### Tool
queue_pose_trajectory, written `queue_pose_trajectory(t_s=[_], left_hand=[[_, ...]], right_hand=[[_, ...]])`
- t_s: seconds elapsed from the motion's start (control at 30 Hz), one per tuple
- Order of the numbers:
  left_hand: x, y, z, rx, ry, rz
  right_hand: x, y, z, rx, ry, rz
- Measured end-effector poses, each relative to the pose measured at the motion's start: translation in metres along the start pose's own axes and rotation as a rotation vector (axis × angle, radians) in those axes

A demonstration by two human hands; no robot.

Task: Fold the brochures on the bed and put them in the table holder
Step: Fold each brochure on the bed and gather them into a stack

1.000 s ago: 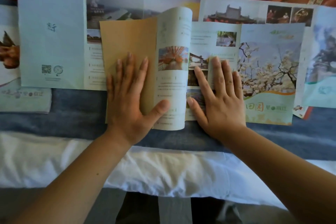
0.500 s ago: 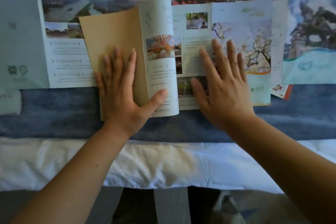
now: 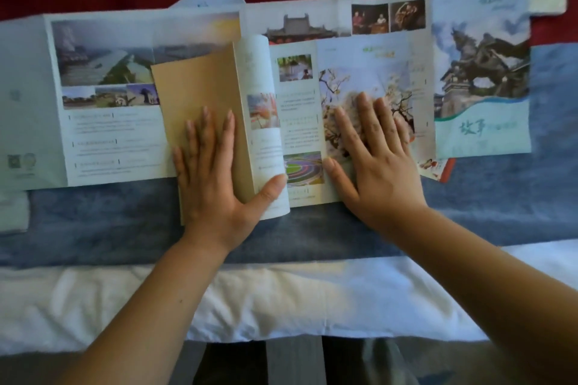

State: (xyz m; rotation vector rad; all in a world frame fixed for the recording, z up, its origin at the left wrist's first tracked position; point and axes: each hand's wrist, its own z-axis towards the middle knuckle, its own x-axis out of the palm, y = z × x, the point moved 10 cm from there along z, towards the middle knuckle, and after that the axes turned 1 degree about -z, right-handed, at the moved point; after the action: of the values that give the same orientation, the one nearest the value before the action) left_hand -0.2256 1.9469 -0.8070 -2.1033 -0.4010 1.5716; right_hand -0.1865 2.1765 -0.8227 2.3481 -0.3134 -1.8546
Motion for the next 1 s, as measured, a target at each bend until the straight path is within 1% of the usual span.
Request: queue_pose_trajectory(t_s=[0.07, 0.2, 0.27, 0.33, 0.4, 0.6, 0.73, 1.0], left_hand=[[0.009, -0.013, 0.002, 0.014, 0.014, 0.013], [0.025, -0.038, 0.006, 0.031, 0.0, 0.035], [0.035, -0.053, 0.009, 0.062, 0.012, 0.044], [0.045, -0.065, 0.012, 0.084, 0.025, 0.075], [0.053, -0.072, 0.015, 0.082, 0.023, 0.136], [0.067, -0.077, 0.018, 0.078, -0.068, 0.303], [0.075, -0.077, 0.018, 0.097, -0.131, 0.437], [0.079, -0.077, 0.019, 0.124, -0.167, 0.466]], right_hand=[[-0.005, -0.003, 0.001, 0.018, -0.003, 0.093], [-0.035, -0.016, 0.015, 0.012, -0.133, 0.217], [-0.042, -0.024, 0.02, -0.009, -0.165, 0.14], [-0.038, -0.04, 0.017, 0.053, -0.178, -0.007], [-0.03, -0.055, 0.01, 0.128, -0.181, -0.06], [-0.019, -0.06, 0.009, 0.117, -0.264, -0.047], [-0.019, -0.06, 0.008, 0.108, -0.277, -0.046], [-0.017, -0.059, 0.01, 0.111, -0.257, -0.066]])
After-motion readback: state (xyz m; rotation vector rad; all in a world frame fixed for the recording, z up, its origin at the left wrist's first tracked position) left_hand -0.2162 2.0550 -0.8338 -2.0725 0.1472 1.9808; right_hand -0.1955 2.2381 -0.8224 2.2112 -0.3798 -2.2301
